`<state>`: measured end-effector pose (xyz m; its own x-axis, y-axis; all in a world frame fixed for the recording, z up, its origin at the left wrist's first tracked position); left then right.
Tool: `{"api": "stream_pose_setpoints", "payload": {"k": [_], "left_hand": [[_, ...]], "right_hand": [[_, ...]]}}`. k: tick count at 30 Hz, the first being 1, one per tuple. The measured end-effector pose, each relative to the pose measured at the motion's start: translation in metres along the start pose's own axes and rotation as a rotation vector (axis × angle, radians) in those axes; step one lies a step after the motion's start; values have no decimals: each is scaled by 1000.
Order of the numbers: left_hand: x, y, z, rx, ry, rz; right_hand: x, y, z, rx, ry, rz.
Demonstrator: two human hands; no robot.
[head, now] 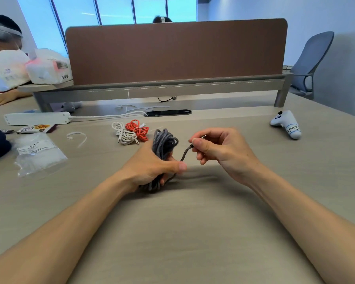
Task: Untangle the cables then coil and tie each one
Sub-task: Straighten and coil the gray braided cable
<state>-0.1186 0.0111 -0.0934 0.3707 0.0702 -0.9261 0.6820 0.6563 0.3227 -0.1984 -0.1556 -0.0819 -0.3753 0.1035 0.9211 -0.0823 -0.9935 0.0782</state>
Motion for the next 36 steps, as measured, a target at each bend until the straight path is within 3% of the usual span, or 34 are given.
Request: {"api": "stream_pose_setpoints", "payload": {"k": [4,14,19,23,28,32,36], "left_hand": [[-3,-11,-1,75,5,60],[-4,-9,0,53,-50,98],[1,-14,1,79,2,-10],[3,-21,3,28,23,-42],[2,-25,4,11,-2,109],[2,-30,7,-18,10,268],[1,-31,12,14,29,199]], "right_hand": [[0,-3,0,-1,26,-12],[3,-5,0,4,61,11],[3,-8,0,6,86,-41],[-1,-10,0,10,-10,-61],[-9,-17,1,31,28,-341],[-13,-17,3,-14,69,-331],[-13,-19,3,-14,78,-280]]}}
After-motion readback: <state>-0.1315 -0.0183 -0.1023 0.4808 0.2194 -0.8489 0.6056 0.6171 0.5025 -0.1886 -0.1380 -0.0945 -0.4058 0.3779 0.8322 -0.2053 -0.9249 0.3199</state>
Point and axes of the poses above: each hand's wrist, its own z-axis towards the middle knuckle, its own y-axis out of the back of the hand, x = y × z, the point moved 1 cm from there along z, towards the middle knuckle, and after that the axes turned 5 degrees about x, right-handed, at the moved point
